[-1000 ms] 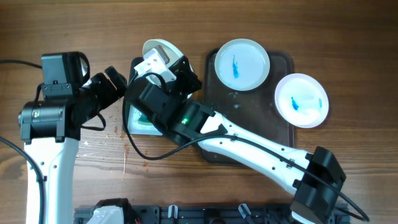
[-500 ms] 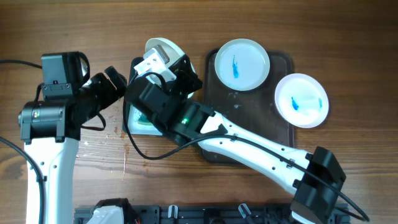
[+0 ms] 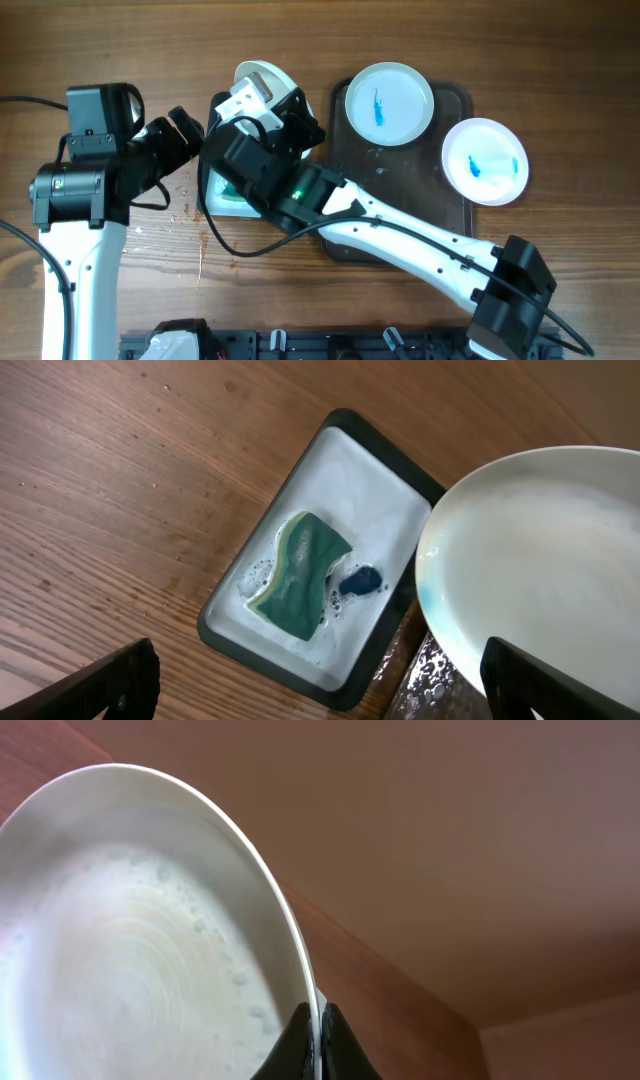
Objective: Clean dirty plates on tray and stack at the side
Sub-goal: 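Lift the right plate with the right gripper and tilt it over the sponge tray, then carry the plate right and set it on the table beside the tray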
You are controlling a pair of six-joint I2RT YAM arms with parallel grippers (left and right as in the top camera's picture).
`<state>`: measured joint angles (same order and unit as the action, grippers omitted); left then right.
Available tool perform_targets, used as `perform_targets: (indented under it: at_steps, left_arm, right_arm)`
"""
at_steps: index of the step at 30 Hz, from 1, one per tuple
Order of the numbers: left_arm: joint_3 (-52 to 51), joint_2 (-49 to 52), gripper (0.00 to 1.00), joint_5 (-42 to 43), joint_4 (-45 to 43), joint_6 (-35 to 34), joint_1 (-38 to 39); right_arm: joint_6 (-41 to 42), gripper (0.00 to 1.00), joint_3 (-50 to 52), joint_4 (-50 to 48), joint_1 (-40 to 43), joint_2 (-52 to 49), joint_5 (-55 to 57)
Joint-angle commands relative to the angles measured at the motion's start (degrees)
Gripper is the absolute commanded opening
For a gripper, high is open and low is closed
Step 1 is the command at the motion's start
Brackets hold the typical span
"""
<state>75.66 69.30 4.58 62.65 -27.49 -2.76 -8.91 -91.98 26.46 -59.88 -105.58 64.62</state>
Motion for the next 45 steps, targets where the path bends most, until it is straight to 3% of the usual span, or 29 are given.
perform_targets:
  at_steps: [1, 4, 5, 8, 13, 15, 21, 25, 30, 36, 43, 45]
  left_arm:
    - [0.9, -0.5, 1.00, 0.3, 0.0, 0.1, -0.4]
    - [0.9, -0.5, 1.00, 0.3, 0.0, 0.1, -0.4]
    - [0.9, -0.5, 1.00, 0.3, 0.0, 0.1, -0.4]
    - [0.9, -0.5, 1.00, 0.3, 0.0, 0.1, -0.4]
    - [0.9, -0.5, 1.00, 0.3, 0.0, 0.1, -0.4]
    - [0.9, -0.5, 1.00, 0.3, 0.0, 0.1, -0.4]
    - [0.9, -0.5, 1.00, 0.3, 0.0, 0.1, -0.4]
    - [0.9, -0.5, 1.00, 0.3, 0.0, 0.1, -0.4]
    - [0.9, -0.5, 1.00, 0.3, 0.0, 0.1, -0.4]
    - [0.9, -0.5, 1.00, 0.3, 0.0, 0.1, -0.4]
    - [0.9, -0.5, 1.00, 0.3, 0.0, 0.1, -0.4]
    - [0.9, -0.5, 1.00, 0.3, 0.0, 0.1, -0.4]
  right_arm:
    - [2.2, 0.04, -1.6, 0.1, -0.5, 1.2, 1.8]
    - [12.3, 0.04, -1.4, 4.7, 0.4, 1.2, -2.7]
    - [19.9, 0.04, -1.4, 9.5, 2.2, 1.2, -11.3]
    - [32.1, 0.04, -1.4, 16.7, 9.4, 0.8, -38.3]
    - [31.3, 0.04, -1.5, 16.4, 27.3, 3.5, -82.9]
    - [32.0, 0.04, -1.5, 17.6, 37.6, 7.4, -92.5]
    - [39.1, 0.04, -1.5, 31.4, 64.6, 16.2, -84.6]
    - [39.1, 0.04, -0.4, 36.5, 80.6, 14.4, -77.4]
    - [41.0, 0.04, 4.2, 34.6, 96.7, 9.0, -67.6]
    - [40.4, 0.04, 12.1, 30.1, 103.4, 2.7, -57.7]
    - [36.5, 0.05, 20.8, 25.1, 102.8, 0.0, -59.7]
    - [34.6, 0.40, 21.0, 25.9, 102.3, 0.5, -60.8]
